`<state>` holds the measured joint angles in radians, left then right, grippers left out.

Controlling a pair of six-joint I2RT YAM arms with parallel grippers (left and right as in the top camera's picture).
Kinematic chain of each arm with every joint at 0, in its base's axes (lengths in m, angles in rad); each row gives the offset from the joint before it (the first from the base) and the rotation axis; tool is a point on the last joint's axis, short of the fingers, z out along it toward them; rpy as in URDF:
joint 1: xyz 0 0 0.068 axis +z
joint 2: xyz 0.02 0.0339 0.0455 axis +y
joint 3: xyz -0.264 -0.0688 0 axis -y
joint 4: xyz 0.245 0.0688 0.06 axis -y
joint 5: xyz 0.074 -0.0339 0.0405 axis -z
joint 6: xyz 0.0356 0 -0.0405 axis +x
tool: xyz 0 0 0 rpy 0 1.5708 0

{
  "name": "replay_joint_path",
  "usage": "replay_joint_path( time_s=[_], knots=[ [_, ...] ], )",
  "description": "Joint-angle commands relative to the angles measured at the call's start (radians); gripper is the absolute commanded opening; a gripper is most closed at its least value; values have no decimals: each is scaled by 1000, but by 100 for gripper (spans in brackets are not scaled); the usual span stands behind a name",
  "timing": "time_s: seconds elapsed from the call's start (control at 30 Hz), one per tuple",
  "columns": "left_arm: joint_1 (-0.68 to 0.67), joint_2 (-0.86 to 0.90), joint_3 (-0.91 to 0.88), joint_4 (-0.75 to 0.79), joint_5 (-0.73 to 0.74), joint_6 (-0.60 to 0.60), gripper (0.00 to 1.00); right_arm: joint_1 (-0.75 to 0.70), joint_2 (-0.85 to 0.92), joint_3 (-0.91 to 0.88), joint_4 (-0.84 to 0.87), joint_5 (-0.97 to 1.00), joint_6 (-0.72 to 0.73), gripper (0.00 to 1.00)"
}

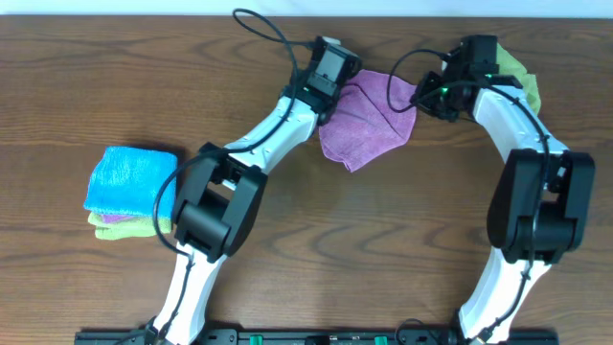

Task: Fold the cloth
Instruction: 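Lift the cloth with both grippers and stretch it apart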

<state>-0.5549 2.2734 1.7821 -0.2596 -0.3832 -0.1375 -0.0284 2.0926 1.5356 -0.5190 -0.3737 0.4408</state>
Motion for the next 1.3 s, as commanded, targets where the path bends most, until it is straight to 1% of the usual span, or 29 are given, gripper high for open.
replay_joint_path(
  time_s=[0.0,0.23,0.4,0.5,0.7,0.77,0.83,1.0,1.1,1.27],
  knots=[
    [16,-66,22,-8,-31,0,6,42,-28,-2,12,3,-31,2],
    [63,-90,22,-48,-43,0,6,89,-29,56,37,4,-31,1],
    [82,-132,22,-71,-43,3,6,111,-40,132,16,5,-31,1],
    [94,-167,22,-91,-43,3,6,114,-51,176,-29,21,-37,1],
    [99,-232,22,-199,-42,-7,6,117,-117,206,-148,90,-63,1],
    [98,-257,22,-251,-38,-33,6,118,-149,206,-209,121,-84,1],
    [98,-283,22,-325,-24,-86,6,120,-182,206,-299,172,-106,1],
    [96,-328,22,-502,54,-195,6,120,-225,206,-476,234,-140,1],
    [90,-356,22,-600,93,-235,6,121,-246,205,-581,248,-160,1],
    [62,-395,22,-712,97,-263,6,131,-294,204,-681,285,-170,1]
  ],
)
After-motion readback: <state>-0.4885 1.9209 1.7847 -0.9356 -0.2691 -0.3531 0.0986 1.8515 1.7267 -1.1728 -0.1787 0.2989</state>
